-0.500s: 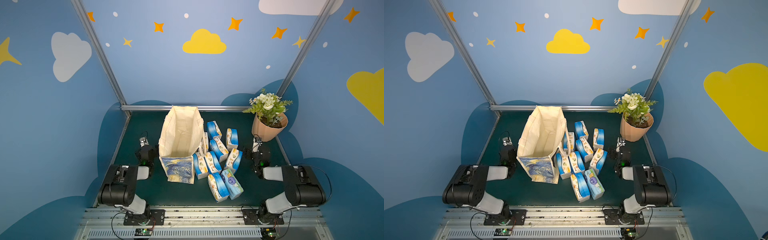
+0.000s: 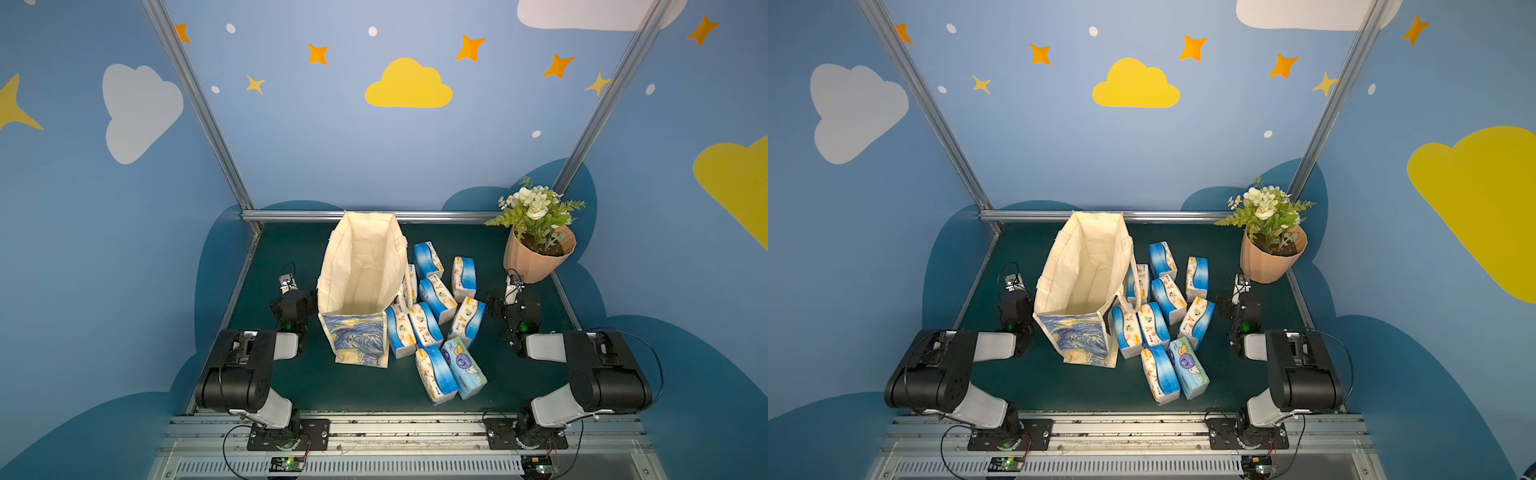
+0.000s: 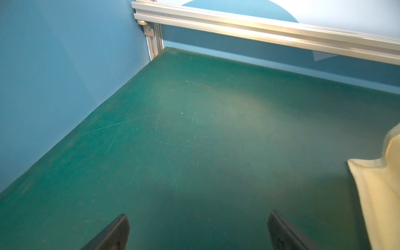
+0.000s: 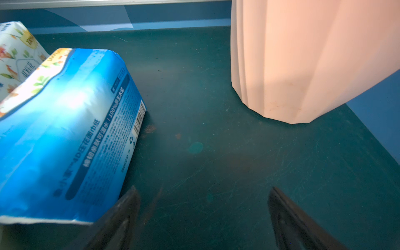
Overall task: Put tissues into the canvas bag
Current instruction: Pick up the pack of facial tissues from the center of the board.
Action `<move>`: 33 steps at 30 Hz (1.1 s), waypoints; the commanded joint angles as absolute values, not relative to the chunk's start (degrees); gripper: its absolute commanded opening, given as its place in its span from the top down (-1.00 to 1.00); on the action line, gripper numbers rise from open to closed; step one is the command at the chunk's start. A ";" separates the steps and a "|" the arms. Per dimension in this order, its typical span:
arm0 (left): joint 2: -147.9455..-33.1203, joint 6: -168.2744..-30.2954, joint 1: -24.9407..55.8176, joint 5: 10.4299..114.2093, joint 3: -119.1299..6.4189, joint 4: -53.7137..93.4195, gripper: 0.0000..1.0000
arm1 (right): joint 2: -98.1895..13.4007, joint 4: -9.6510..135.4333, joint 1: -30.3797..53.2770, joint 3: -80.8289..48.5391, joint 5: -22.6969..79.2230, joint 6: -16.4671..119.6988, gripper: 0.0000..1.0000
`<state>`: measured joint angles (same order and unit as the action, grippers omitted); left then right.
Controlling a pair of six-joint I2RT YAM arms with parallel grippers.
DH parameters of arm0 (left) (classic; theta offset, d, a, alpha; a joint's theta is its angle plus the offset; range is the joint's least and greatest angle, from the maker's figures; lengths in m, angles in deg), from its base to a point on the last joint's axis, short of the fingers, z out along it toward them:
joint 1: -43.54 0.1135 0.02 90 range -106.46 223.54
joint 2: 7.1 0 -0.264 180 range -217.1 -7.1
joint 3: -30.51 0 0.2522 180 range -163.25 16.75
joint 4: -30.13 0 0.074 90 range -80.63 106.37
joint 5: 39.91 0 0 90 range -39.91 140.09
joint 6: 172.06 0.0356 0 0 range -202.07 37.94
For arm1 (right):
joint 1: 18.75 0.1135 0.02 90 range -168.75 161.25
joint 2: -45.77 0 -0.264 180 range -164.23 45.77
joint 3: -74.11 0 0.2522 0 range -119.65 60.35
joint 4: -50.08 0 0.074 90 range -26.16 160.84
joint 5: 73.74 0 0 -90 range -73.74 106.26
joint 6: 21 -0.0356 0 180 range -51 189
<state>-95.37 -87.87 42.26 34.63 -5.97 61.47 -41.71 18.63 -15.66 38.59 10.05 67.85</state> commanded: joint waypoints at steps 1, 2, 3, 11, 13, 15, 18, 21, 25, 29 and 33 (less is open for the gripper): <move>-94.55 -87.91 42.40 34.99 -6.29 61.31 -0.99 | -40.89 17.44 -15.52 37.65 9.94 68.00 -0.86; -94.55 -87.87 42.39 34.97 -6.28 61.37 -0.99 | -40.89 17.44 -15.50 37.60 9.88 68.01 -0.87; -94.53 -87.86 42.45 34.97 -6.28 61.28 -0.99 | -40.89 17.44 -15.50 37.61 9.85 68.04 -0.87; -94.56 -87.87 42.40 35.00 -6.43 61.28 -0.99 | -40.80 17.97 -15.59 37.44 10.14 68.08 -0.87; -94.54 -87.95 42.56 35.38 -6.45 61.03 -0.99 | -40.89 17.80 -15.71 37.44 10.20 67.93 -0.86; -94.55 -88.08 42.92 36.06 -6.57 60.85 -0.99 | -40.80 17.70 -16.01 37.49 10.77 67.66 -0.86; -94.50 -88.21 43.17 36.38 -6.49 60.84 -0.88 | -40.80 17.64 -16.27 37.58 11.36 67.55 -0.86; -94.47 -88.22 43.10 36.38 -6.45 60.84 -0.89 | -40.80 17.62 -16.29 37.64 11.34 67.57 -0.86; -94.47 -88.17 43.15 36.38 -6.45 60.84 -0.97 | -40.80 17.62 -16.22 37.66 11.22 67.59 -0.86; -94.47 -88.13 43.14 36.38 -6.55 60.84 -0.96 | -40.80 17.63 -16.16 37.59 11.17 67.65 -0.86; -94.47 -88.13 43.10 36.38 -6.54 60.76 -0.97 | -40.80 17.61 -16.27 37.62 11.25 67.60 -0.86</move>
